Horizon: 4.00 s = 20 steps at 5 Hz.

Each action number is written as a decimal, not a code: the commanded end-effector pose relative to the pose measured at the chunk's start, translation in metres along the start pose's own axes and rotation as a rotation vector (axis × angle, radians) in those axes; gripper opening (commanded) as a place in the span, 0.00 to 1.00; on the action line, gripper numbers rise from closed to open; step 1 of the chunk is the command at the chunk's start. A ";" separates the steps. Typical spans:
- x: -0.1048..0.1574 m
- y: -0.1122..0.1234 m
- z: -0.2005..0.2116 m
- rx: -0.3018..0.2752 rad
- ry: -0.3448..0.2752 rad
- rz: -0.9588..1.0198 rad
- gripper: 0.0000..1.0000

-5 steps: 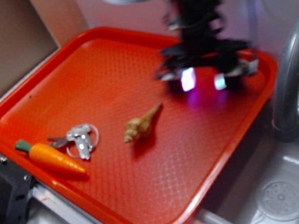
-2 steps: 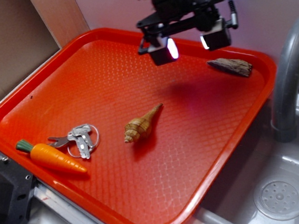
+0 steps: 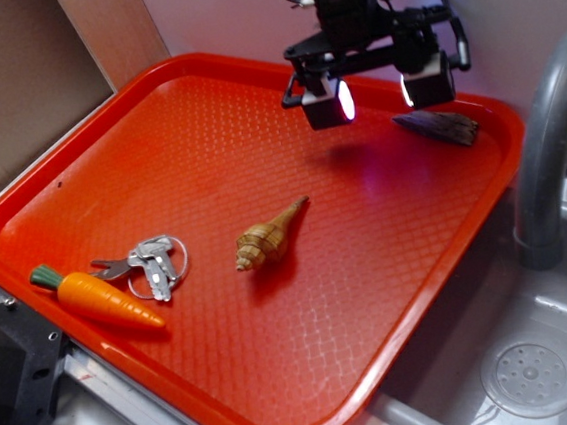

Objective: Grab the wood chip.

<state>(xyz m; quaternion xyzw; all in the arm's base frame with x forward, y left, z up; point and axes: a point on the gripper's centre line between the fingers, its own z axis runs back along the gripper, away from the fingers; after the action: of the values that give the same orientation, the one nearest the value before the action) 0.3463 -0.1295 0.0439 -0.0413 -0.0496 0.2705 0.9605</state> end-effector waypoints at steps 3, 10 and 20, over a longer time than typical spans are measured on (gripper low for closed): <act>0.031 -0.004 0.031 -0.107 -0.055 0.060 1.00; 0.016 0.026 0.007 -0.095 -0.010 0.017 1.00; 0.051 0.013 -0.013 -0.013 -0.152 -0.051 1.00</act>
<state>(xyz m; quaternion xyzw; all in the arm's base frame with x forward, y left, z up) 0.3743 -0.0989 0.0299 -0.0163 -0.1083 0.2353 0.9657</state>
